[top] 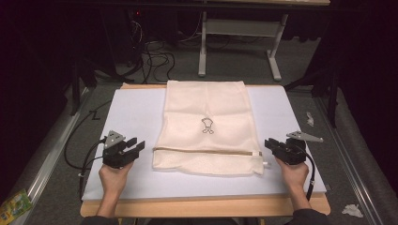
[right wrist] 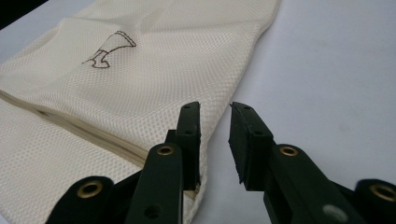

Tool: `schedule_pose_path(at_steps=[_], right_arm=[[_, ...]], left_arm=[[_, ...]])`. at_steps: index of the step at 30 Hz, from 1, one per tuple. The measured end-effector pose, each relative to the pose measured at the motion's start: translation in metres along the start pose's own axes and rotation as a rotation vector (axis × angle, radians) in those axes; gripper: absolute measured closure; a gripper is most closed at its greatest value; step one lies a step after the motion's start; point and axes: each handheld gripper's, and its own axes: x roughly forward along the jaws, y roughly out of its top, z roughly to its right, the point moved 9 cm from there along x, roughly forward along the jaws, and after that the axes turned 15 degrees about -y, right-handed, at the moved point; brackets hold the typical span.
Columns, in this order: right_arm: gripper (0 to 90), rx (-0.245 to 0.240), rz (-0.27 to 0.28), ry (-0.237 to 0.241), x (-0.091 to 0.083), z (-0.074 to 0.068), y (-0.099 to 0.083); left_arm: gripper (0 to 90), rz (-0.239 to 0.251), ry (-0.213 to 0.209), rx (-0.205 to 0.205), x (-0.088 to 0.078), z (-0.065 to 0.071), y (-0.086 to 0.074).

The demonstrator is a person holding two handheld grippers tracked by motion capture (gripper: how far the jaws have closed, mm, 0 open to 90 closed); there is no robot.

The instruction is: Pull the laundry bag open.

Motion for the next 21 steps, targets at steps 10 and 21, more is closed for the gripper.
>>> schedule_pose_path(at_steps=[10,21], right_arm=[[75.0,0.038,0.036,-0.038,-0.005,0.019,-0.010],[75.1,0.065,0.042,-0.075,-0.003,0.036,-0.024]], left_arm=[[58.4,-0.008,0.024,-0.025,-0.006,-0.011,-0.012],[58.1,0.000,0.050,-0.072,-0.010,-0.026,-0.028]])
